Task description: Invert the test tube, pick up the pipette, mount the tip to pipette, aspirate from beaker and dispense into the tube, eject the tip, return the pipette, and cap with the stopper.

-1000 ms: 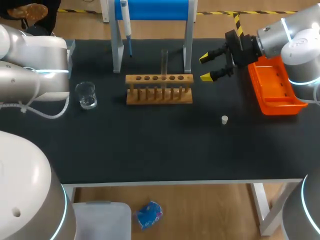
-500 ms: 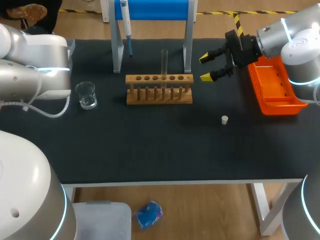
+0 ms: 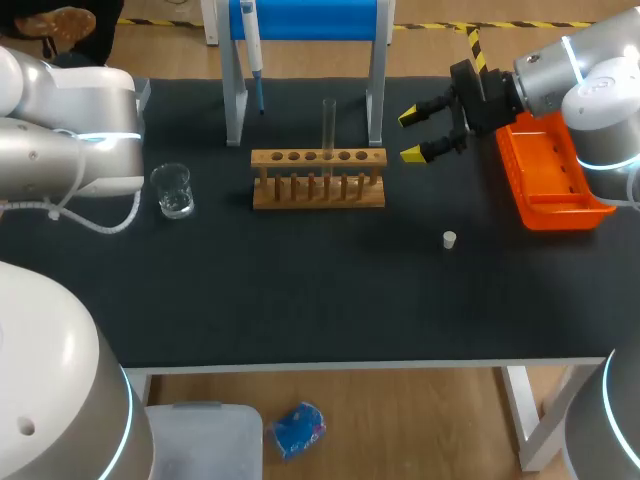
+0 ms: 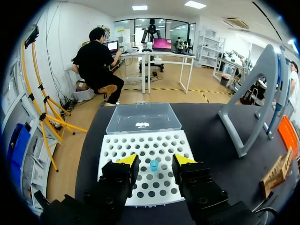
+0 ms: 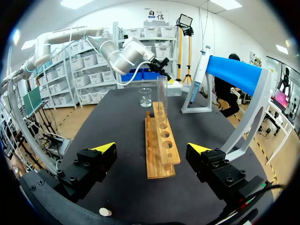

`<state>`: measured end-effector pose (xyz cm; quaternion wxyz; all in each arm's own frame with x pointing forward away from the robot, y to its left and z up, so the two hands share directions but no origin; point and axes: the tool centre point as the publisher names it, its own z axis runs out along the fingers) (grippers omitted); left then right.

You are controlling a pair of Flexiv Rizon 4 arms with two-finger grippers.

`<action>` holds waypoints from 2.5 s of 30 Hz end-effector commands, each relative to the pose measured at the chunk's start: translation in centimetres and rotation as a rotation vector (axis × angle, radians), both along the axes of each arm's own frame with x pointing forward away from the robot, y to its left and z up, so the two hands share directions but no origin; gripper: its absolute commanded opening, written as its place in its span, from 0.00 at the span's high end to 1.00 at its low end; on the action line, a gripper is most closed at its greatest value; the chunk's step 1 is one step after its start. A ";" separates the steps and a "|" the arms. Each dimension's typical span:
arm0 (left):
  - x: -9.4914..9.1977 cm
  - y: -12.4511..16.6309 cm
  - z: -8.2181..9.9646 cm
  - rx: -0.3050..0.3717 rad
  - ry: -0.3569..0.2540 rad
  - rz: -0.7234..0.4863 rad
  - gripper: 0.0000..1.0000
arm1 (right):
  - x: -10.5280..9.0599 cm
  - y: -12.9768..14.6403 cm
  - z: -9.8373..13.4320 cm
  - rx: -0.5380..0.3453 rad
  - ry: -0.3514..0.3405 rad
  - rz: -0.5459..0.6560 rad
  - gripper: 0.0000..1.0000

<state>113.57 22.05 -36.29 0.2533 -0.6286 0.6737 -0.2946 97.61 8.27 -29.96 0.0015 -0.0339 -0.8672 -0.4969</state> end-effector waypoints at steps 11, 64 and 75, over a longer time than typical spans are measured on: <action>0.3 -0.1 -0.4 0.029 0.008 -0.004 0.62 | 0.0 0.0 0.0 0.000 -0.001 0.001 0.00; -0.1 -0.4 4.5 0.056 -0.048 -0.021 1.00 | 0.0 0.0 0.0 0.000 -0.001 0.001 0.00; -1.2 -1.0 9.1 0.105 -0.071 -0.058 1.00 | 0.0 0.0 0.0 0.000 -0.001 0.001 0.00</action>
